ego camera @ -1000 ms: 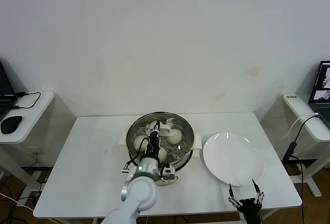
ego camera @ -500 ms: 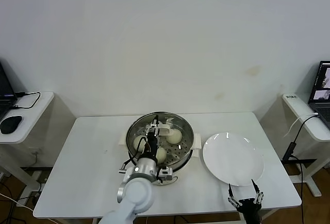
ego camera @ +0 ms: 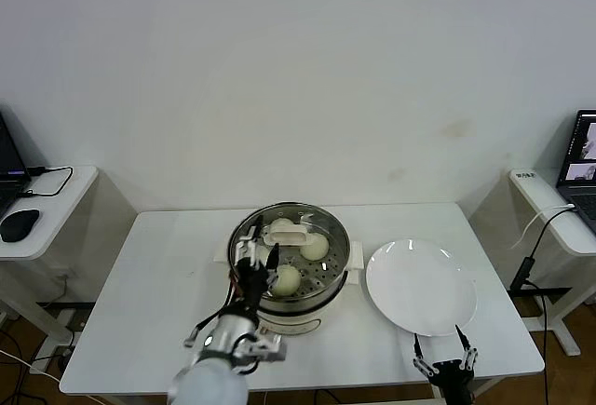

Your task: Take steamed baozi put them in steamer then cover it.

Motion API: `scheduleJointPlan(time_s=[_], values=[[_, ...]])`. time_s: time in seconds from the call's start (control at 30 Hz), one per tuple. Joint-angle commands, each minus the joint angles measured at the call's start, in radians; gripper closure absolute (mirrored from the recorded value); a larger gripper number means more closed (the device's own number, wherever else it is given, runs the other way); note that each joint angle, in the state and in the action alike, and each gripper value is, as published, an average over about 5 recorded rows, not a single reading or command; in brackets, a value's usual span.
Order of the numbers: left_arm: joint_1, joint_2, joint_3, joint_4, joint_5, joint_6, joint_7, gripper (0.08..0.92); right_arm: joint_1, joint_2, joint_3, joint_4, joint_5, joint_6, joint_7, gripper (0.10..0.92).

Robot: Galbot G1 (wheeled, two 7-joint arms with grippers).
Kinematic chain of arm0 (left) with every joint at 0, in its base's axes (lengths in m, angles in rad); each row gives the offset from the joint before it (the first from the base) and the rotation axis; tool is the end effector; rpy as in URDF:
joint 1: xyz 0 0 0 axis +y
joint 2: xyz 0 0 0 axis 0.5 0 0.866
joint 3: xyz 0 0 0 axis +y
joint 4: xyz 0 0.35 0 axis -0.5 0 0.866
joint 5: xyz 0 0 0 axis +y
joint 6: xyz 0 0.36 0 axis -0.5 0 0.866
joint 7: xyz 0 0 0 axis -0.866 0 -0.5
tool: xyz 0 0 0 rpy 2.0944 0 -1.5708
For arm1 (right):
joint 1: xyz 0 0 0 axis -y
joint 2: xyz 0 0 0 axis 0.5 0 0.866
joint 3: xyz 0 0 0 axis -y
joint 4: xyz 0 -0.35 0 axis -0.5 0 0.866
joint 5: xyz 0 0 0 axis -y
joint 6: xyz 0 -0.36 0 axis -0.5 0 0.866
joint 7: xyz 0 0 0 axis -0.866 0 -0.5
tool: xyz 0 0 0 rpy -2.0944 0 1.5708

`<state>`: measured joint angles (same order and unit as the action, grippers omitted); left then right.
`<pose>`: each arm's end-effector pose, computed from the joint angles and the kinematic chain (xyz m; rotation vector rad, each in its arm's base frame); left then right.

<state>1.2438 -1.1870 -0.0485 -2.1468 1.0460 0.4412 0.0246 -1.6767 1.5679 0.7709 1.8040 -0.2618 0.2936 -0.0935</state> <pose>0.2253 -0.0704 -0.2431 0.1929 2.4402 1.7157 0.1176 -0.0865 -0.4154 -0.0363 -2.9393 0.5601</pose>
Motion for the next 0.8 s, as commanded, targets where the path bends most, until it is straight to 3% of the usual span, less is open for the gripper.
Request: scheduleJointPlan(time_s=[0.03, 0.17, 0.4, 0.63, 0.8], values=[[0.383, 0.072, -0.397, -0.15, -1.101, -0.349, -0.309, 0.178, -0.003, -0.012, -0.01, 0.016, 0.026, 0.013, -0.003, 0.203], [0.468, 0.022, -0.499, -0.107, -1.252, -0.426, -0.346, 0.177, -0.012, -0.038, -0.035, 0.034, 0.076, 0.024, -0.01, 0.203], [0.578, -0.043, -0.511, -0.03, -1.311, -0.52, -0.339, 0.177, -0.039, -0.109, -0.062, 0.057, 0.154, 0.021, -0.03, 0.203], [0.599, -0.041, -0.538, 0.124, -1.331, -0.65, -0.253, 0.177, -0.061, -0.135, -0.097, 0.087, 0.184, -0.004, -0.045, 0.203], [0.612, -0.048, -0.54, 0.147, -1.333, -0.654, -0.199, 0.177, -0.068, -0.143, -0.125, 0.106, 0.191, -0.021, -0.052, 0.203]])
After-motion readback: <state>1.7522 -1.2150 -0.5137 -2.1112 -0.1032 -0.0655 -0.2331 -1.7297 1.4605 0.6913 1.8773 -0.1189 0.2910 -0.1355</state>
